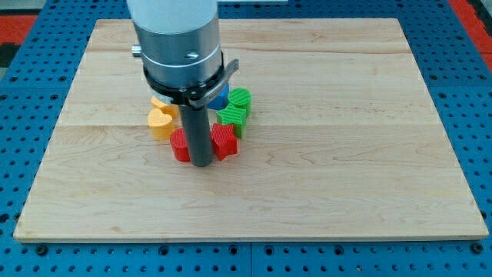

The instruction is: Slightly push the red circle upwards of the board

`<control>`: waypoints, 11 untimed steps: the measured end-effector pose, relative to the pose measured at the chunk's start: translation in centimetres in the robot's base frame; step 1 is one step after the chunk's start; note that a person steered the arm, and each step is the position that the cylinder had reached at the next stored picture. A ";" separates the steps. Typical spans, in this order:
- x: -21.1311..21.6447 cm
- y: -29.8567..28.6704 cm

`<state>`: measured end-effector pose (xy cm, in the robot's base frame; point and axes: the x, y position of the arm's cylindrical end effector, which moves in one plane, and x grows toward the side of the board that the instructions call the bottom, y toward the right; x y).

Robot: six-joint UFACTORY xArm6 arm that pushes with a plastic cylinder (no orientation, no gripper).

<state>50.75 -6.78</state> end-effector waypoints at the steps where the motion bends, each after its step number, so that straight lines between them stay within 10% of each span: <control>1: 1.5 -0.2; 11: -0.2 -2.7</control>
